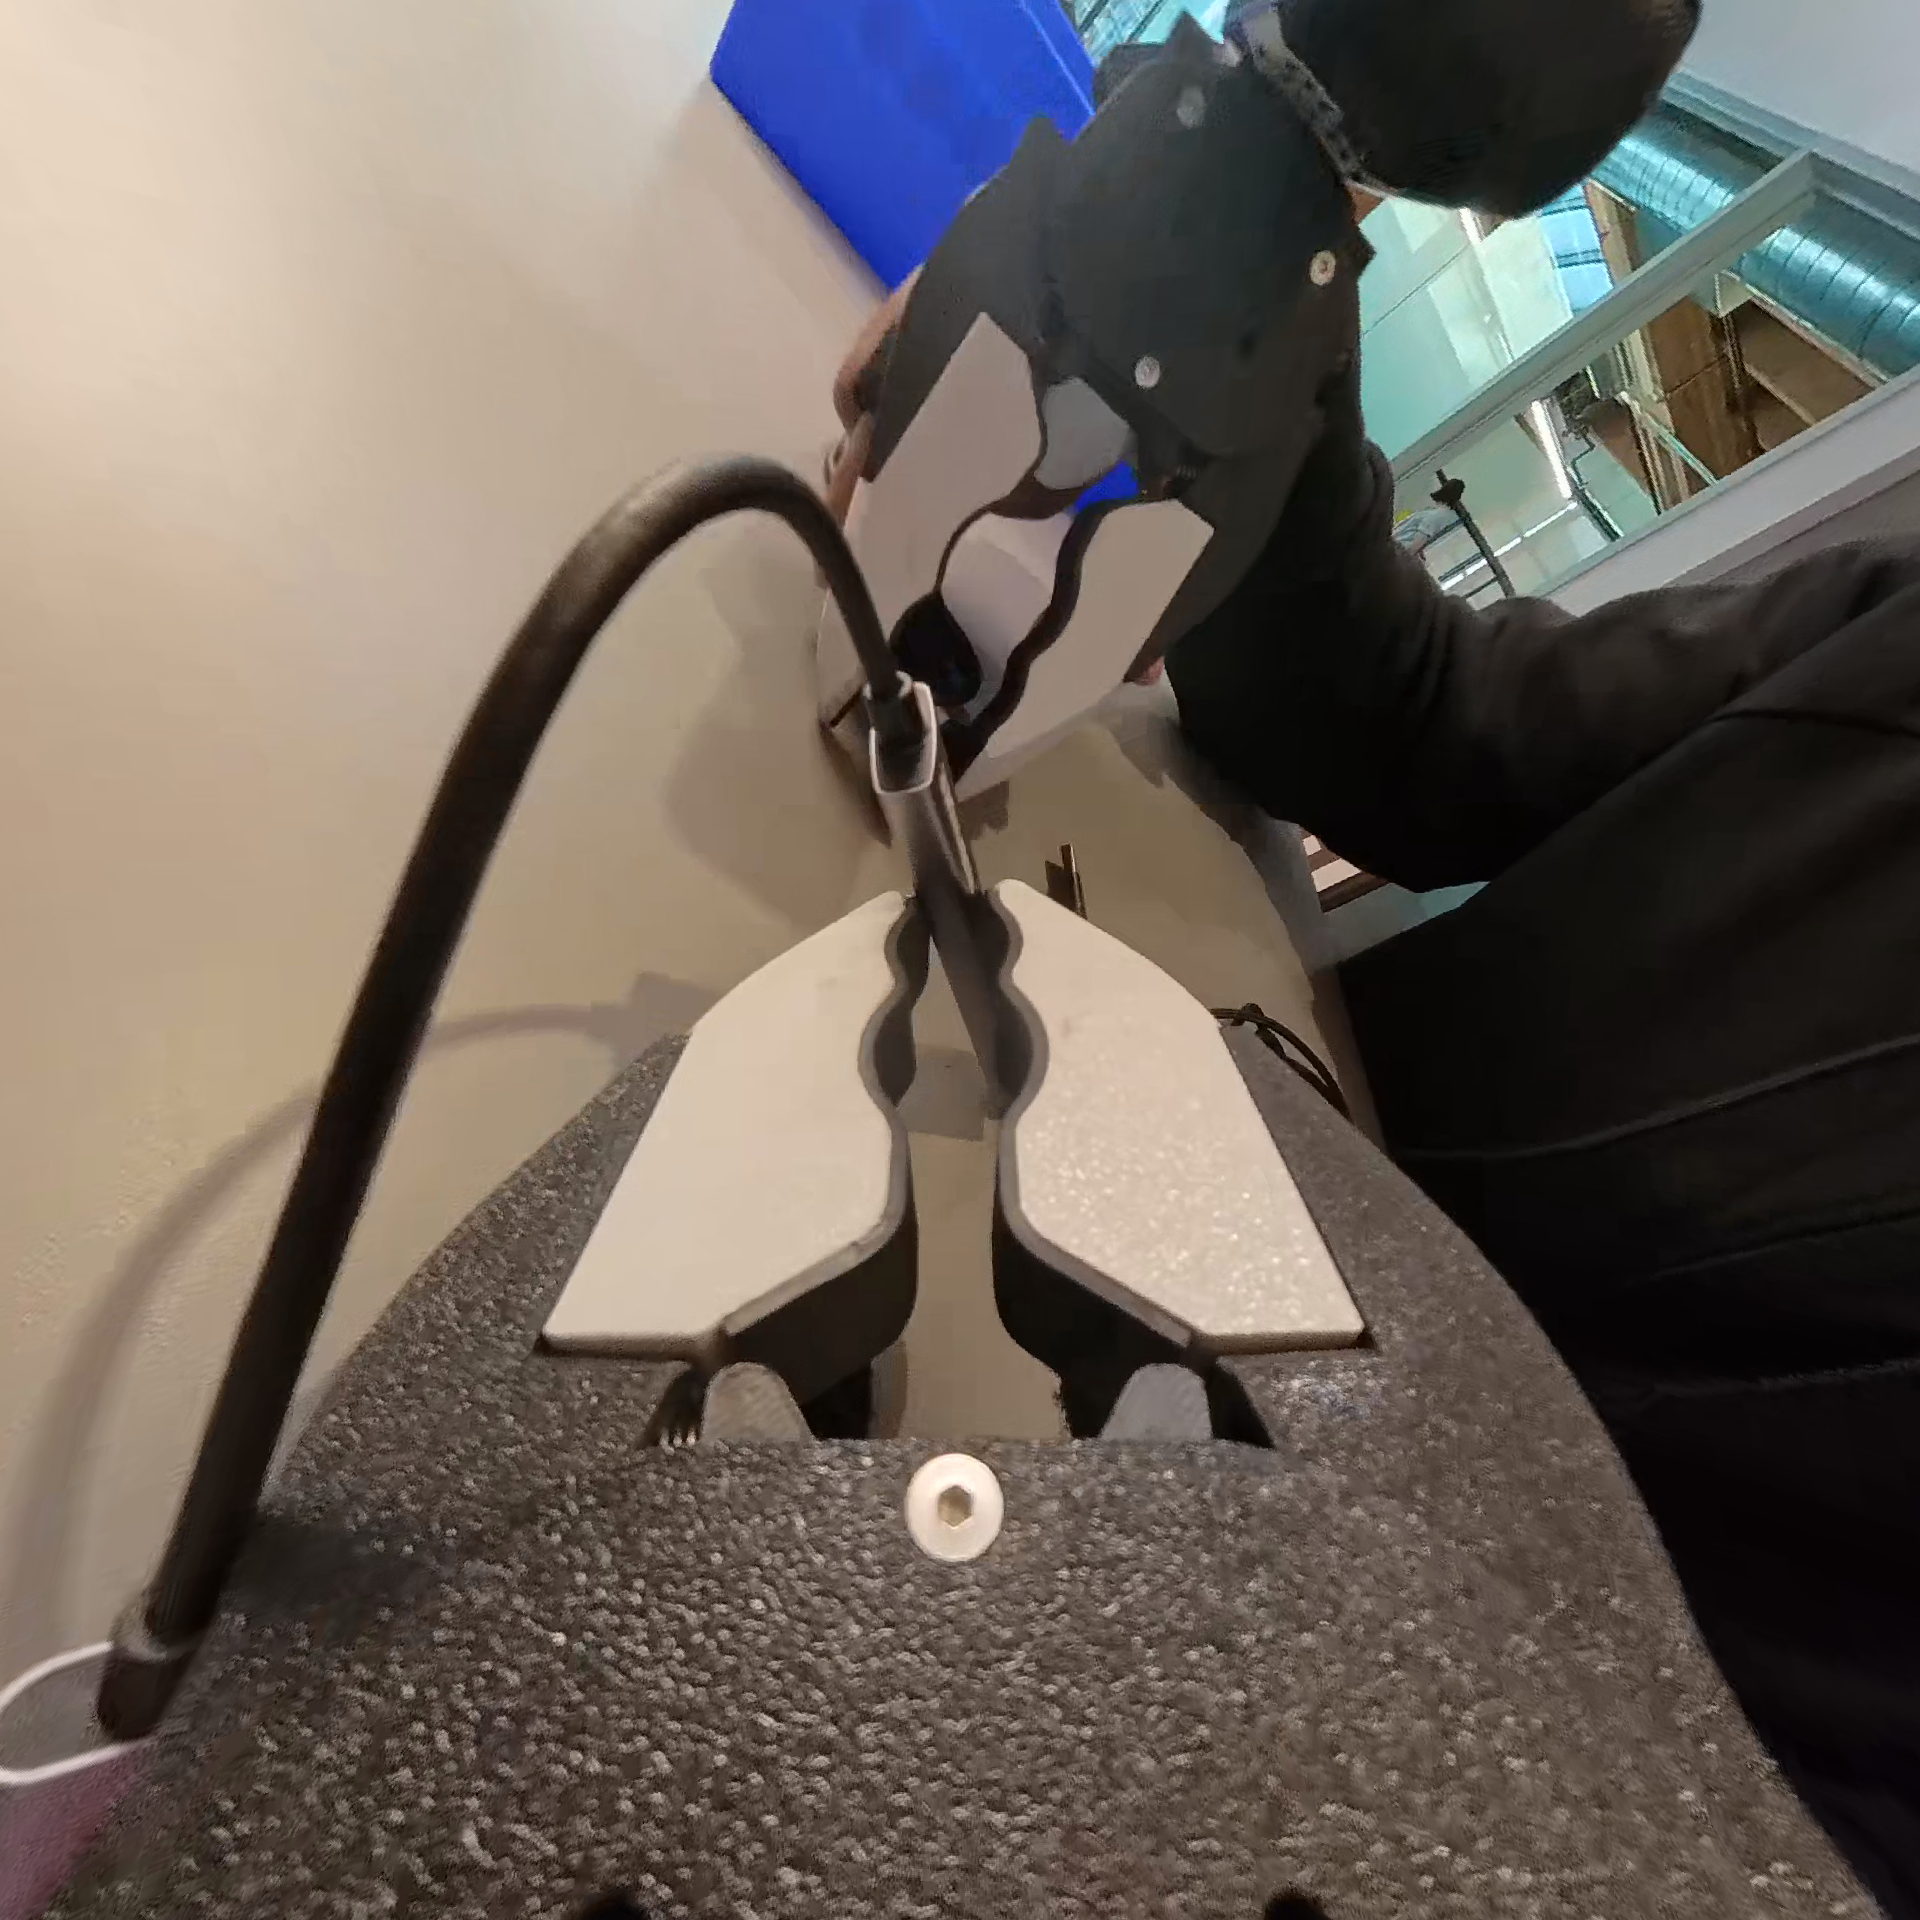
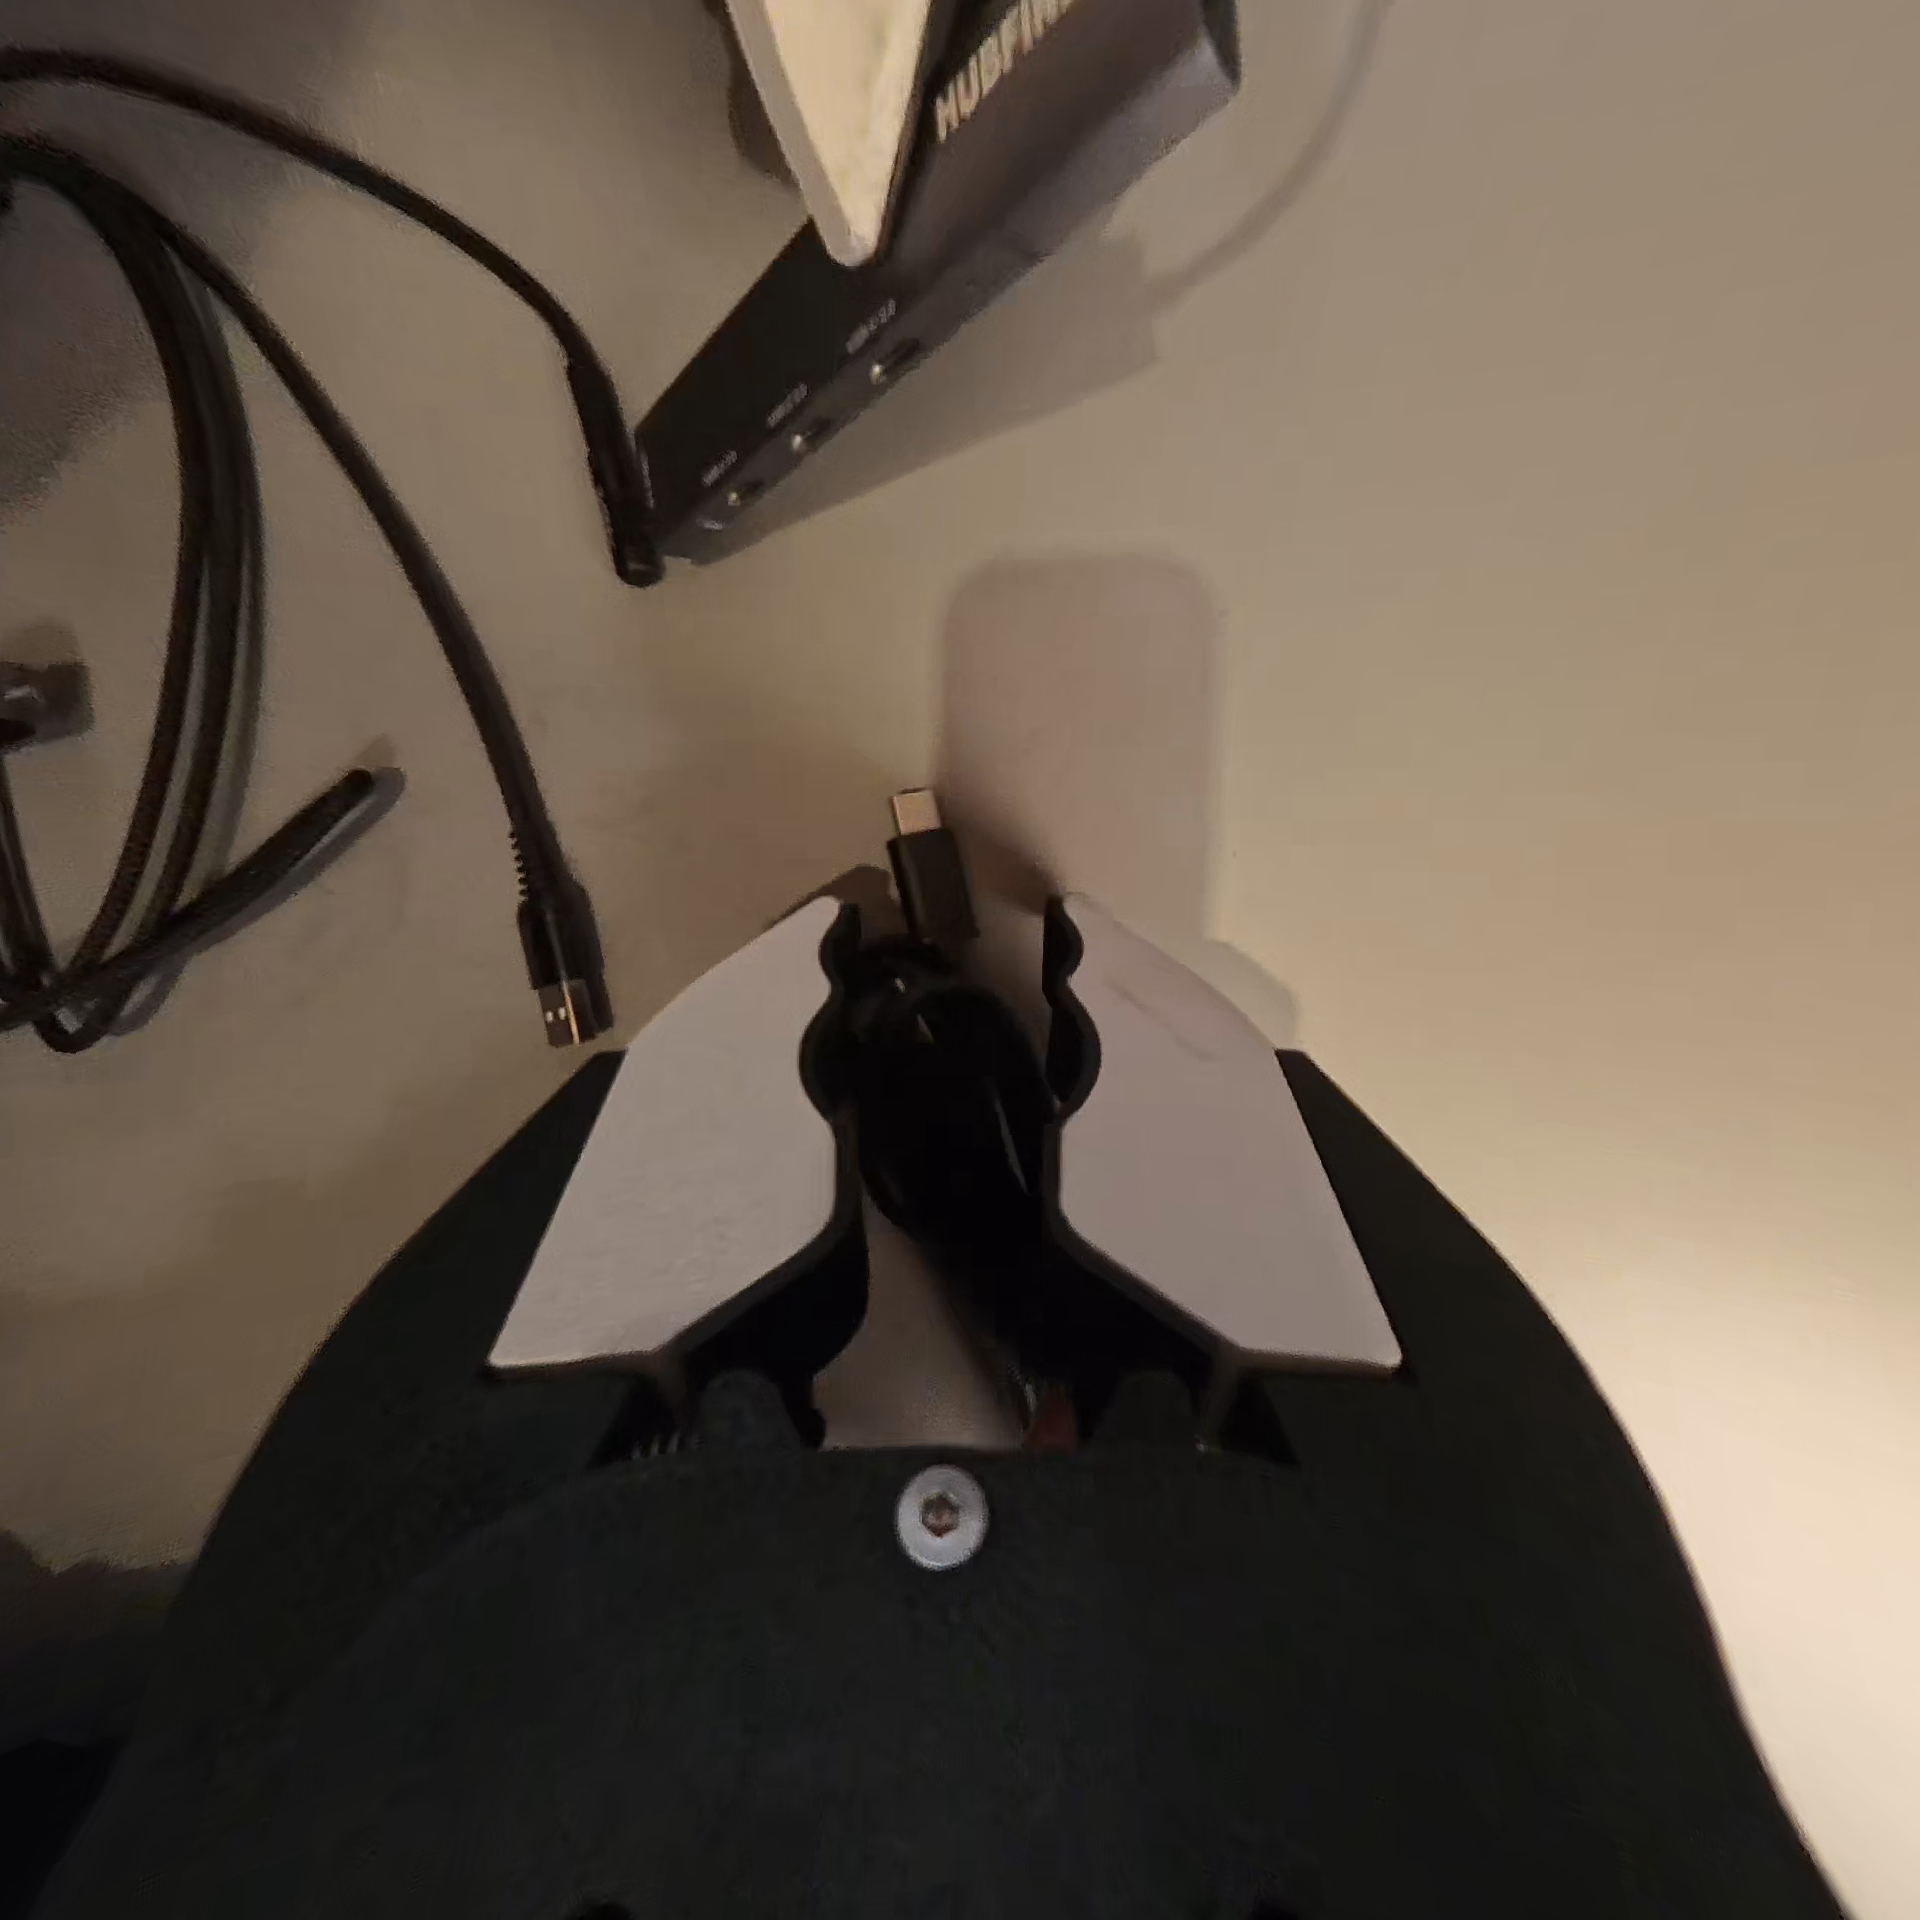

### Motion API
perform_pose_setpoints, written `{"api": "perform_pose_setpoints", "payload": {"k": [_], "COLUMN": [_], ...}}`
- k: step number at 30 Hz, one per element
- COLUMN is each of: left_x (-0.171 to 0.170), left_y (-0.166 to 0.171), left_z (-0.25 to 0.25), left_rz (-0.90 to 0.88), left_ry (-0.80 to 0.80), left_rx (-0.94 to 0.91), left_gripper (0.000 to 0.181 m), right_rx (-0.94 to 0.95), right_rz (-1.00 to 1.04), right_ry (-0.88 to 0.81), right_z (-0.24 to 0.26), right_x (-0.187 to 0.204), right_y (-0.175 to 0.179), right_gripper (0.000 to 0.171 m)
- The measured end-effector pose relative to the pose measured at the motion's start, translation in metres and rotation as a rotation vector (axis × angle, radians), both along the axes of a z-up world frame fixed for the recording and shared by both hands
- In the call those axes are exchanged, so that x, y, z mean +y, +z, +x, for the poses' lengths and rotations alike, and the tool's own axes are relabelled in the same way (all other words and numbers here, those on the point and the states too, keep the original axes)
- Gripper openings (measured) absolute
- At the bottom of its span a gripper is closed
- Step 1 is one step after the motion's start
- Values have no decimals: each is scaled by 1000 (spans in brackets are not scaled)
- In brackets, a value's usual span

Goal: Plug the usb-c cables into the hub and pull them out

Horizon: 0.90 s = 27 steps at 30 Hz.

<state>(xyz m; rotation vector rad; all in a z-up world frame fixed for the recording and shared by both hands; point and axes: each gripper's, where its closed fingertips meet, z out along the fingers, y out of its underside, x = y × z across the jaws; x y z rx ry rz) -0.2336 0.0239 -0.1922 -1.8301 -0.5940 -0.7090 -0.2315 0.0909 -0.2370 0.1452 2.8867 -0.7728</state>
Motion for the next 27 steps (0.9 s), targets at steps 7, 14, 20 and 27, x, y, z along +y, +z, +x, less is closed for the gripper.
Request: {"api": "perform_pose_setpoints", "payload": {"k": [7, 14, 20, 27], "left_x": [3, 13, 17, 19], "left_y": [-6, -6, -7, -9], "left_z": [-3, 1, 4, 6], "left_rz": [-29, -16, -16, -32], "left_ry": [19, 31, 31, 25], "left_rx": [-35, -129, -168, -170], "left_gripper": [12, 10, 10, 10], "right_rx": [117, 250, 651, 950], "right_rz": [-46, -79, -117, -111], "right_ry": [-54, -65, -69, -51], "right_z": [-3, -4, -11, -9], "right_x": [-3, -6, -12, -29], "right_y": [-2, -1, 8, 17], "right_gripper": [19, 11, 11, 11]}}
